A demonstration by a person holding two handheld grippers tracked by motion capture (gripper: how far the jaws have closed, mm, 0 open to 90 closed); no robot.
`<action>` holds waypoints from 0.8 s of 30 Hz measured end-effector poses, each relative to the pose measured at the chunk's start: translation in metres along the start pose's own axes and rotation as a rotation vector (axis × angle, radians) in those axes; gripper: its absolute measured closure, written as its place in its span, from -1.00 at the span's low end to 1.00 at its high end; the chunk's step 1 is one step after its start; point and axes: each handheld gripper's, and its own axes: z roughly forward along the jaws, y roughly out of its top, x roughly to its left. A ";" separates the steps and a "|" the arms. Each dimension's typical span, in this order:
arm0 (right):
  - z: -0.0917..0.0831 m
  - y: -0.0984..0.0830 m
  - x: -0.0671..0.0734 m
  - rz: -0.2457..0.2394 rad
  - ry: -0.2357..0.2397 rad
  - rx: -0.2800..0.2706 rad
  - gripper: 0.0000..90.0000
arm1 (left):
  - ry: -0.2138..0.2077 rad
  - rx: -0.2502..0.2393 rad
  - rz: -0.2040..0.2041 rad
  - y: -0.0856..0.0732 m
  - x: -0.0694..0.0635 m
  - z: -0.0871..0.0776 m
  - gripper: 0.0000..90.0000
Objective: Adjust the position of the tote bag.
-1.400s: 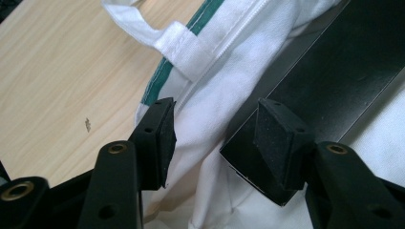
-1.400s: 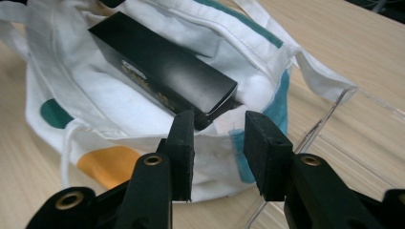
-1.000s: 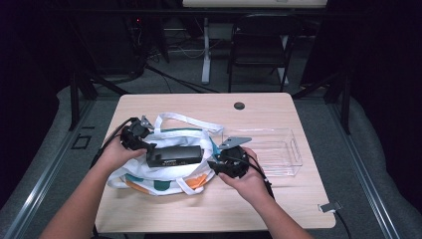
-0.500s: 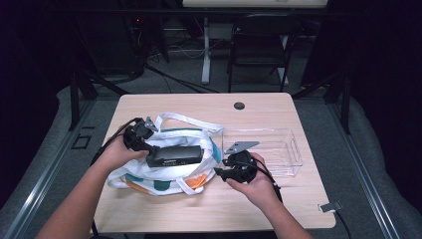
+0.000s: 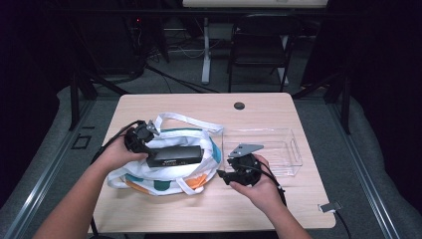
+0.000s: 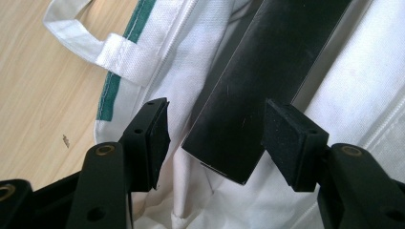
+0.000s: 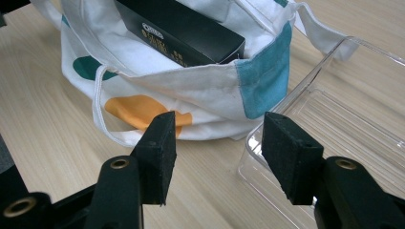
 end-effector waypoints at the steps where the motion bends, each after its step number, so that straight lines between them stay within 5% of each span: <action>1: 0.000 0.000 0.000 0.000 0.000 0.001 0.02 | -0.005 -0.001 0.001 0.000 0.000 0.000 -0.06; 18: -0.002 -0.005 -0.005 0.014 -0.013 0.004 0.02 | -0.041 0.054 0.077 0.010 0.001 0.007 -0.05; 24: -0.004 -0.005 -0.007 0.026 -0.018 0.000 0.02 | -0.064 0.080 0.139 0.015 -0.004 0.014 -0.06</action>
